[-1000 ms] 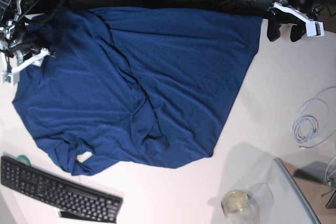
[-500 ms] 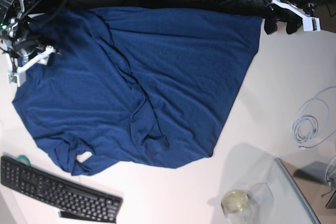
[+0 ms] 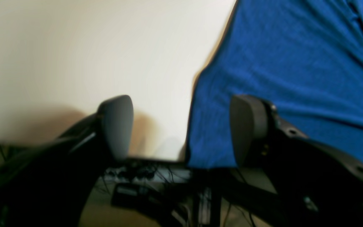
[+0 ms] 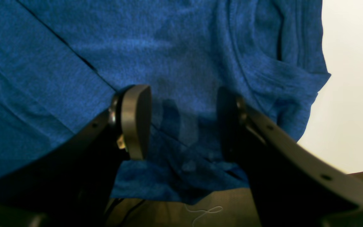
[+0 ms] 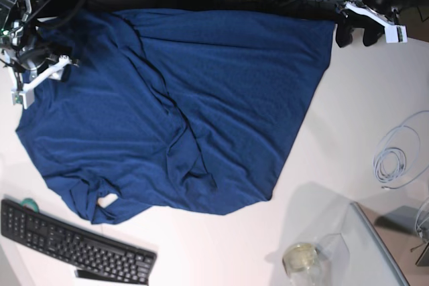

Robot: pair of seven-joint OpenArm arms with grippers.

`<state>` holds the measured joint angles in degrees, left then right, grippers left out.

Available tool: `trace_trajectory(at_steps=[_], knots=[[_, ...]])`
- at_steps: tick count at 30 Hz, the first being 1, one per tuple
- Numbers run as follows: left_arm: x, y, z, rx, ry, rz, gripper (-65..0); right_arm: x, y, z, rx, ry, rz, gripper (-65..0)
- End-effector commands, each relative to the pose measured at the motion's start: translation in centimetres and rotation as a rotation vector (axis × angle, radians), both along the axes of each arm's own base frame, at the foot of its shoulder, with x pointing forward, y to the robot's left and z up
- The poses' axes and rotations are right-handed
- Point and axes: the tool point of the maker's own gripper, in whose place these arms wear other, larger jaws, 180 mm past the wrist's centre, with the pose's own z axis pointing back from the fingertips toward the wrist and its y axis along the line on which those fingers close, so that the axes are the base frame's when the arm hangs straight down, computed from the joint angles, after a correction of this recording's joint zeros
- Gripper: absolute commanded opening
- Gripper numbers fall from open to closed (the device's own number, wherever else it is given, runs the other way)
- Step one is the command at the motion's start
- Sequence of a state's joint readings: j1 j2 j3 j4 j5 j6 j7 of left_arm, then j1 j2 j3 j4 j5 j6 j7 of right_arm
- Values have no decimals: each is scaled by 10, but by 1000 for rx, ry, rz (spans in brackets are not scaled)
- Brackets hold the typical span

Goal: Layout the t-shirt on the table in an organized manner, then fold the t-shirt properly
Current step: 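Release the shirt corners and reposition both grippers along the shirt edge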

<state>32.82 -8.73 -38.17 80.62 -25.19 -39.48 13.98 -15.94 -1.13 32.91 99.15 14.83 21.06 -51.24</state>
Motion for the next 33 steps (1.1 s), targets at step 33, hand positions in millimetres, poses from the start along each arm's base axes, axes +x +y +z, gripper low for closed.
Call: trace_trajectory(at_steps=[33], knots=[[-3, -13, -16, -57, 23, -17, -196, 7, -3, 8, -11, -36, 9, -342]])
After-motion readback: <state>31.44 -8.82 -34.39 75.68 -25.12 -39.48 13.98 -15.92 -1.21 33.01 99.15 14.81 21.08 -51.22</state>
